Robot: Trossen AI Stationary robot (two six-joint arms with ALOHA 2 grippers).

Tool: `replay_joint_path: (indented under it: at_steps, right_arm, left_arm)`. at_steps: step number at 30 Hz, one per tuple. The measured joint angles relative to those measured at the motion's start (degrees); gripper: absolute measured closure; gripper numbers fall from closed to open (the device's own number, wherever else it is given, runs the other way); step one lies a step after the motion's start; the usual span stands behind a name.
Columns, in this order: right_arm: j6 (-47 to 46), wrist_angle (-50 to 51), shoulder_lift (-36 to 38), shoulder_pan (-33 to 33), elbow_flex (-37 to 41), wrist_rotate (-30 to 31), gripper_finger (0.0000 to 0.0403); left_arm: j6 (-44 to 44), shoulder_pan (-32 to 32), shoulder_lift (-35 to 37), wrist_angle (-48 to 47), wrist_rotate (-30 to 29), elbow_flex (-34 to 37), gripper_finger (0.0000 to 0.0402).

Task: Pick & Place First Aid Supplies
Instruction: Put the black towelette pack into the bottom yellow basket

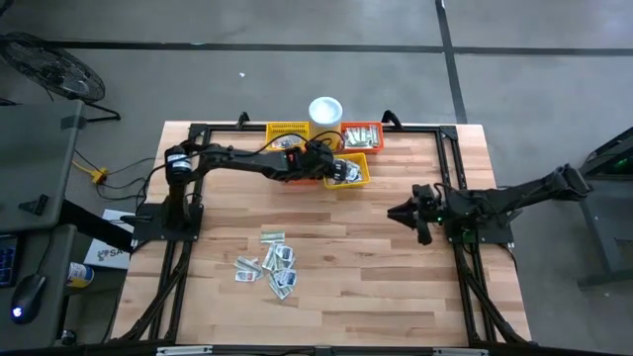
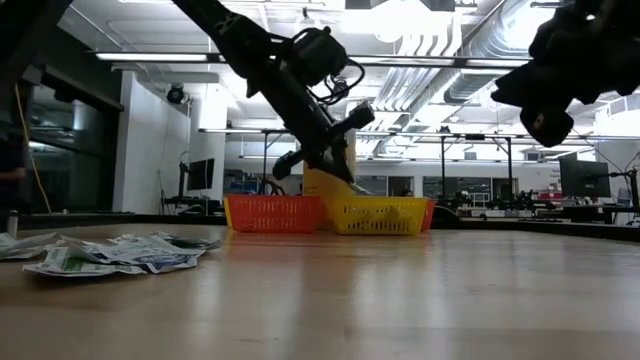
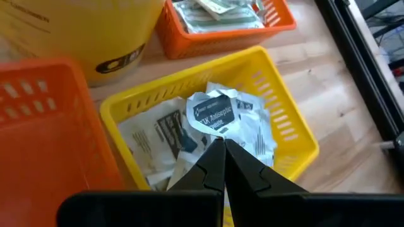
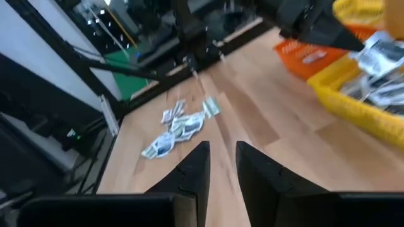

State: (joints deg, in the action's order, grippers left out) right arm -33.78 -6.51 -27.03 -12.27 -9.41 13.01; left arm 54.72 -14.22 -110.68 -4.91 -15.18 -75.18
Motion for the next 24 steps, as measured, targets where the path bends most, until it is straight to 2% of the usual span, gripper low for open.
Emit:
replay_joint_path:
  at_steps: [7, 14, 21, 24]
  right_arm:
    - [5.1, -0.2, 6.1, 0.0, 2.7, 3.2, 0.0332]
    - [12.3, 1.5, 7.7, 0.0, 2.8, 5.3, 0.0332]
    - [11.0, 1.5, 7.6, 0.0, 2.8, 5.1, 0.0332]
    - [10.4, 1.5, 7.6, 0.0, 2.8, 4.4, 0.0332]
  left_arm:
    - [1.3, 0.0, -2.2, 0.1, 2.1, 0.1, 0.0401]
    - [2.3, 0.0, -3.0, 0.4, 1.2, 0.1, 0.0401]
    - [-2.3, 0.0, -3.0, 0.4, 2.6, 0.1, 0.0399]
    - [-4.3, -0.1, -2.8, 0.3, 4.3, 0.1, 0.0380]
